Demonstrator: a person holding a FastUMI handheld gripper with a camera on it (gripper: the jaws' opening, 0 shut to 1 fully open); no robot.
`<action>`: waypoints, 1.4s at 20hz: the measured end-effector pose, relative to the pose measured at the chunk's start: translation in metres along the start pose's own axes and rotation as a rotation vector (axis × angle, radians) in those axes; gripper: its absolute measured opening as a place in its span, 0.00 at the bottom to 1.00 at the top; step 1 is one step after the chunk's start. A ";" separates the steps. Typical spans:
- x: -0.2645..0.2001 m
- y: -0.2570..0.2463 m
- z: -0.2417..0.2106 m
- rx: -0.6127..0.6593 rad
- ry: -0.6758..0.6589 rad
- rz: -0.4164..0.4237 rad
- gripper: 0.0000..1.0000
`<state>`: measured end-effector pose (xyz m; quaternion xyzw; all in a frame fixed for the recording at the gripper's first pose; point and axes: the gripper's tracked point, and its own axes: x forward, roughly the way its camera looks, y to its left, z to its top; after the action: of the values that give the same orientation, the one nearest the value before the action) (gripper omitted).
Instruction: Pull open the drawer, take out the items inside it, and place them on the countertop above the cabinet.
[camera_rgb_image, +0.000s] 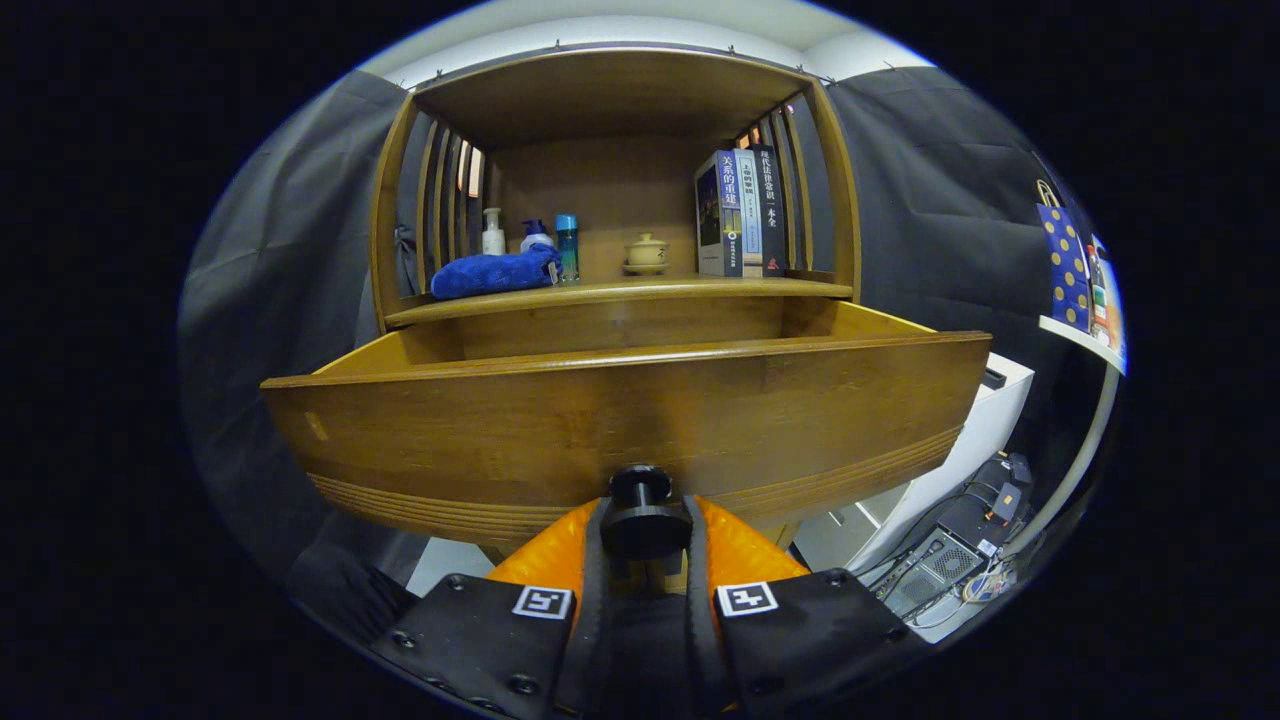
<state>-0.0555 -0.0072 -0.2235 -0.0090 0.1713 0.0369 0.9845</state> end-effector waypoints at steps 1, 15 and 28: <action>-0.001 0.000 0.000 0.005 0.001 0.001 0.39; -0.038 0.010 0.085 -0.013 -0.037 0.019 0.99; 0.031 0.025 0.180 -0.014 0.036 0.067 0.99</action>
<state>0.0327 0.0257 -0.0645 -0.0109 0.1888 0.0707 0.9794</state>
